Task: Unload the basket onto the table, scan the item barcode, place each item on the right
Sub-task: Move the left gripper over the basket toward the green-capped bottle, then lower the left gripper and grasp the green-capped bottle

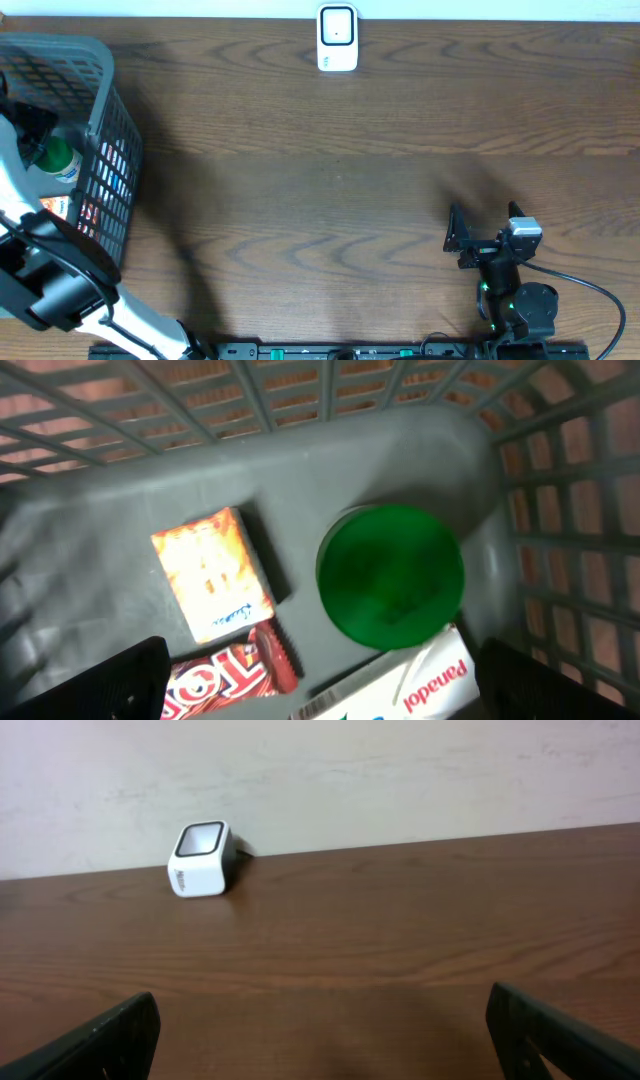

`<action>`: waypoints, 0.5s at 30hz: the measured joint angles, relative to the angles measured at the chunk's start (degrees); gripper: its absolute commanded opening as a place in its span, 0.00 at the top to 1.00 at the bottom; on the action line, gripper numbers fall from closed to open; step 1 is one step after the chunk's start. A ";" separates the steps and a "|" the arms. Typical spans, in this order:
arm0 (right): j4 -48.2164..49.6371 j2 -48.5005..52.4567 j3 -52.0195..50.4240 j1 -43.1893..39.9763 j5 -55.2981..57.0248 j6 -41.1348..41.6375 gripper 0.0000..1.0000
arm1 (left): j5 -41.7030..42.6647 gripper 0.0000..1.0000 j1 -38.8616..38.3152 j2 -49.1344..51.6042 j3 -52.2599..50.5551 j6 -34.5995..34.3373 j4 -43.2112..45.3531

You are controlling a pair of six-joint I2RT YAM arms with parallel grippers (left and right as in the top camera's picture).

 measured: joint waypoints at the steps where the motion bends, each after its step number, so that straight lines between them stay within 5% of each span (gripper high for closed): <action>1: 0.00 0.00 0.00 0.00 0.00 0.00 0.01 | 0.15 0.04 0.00 0.52 0.00 0.00 0.28; 15: 0.02 0.00 0.00 0.00 0.00 0.00 0.01 | 2.34 0.04 0.00 6.58 0.02 -0.17 4.04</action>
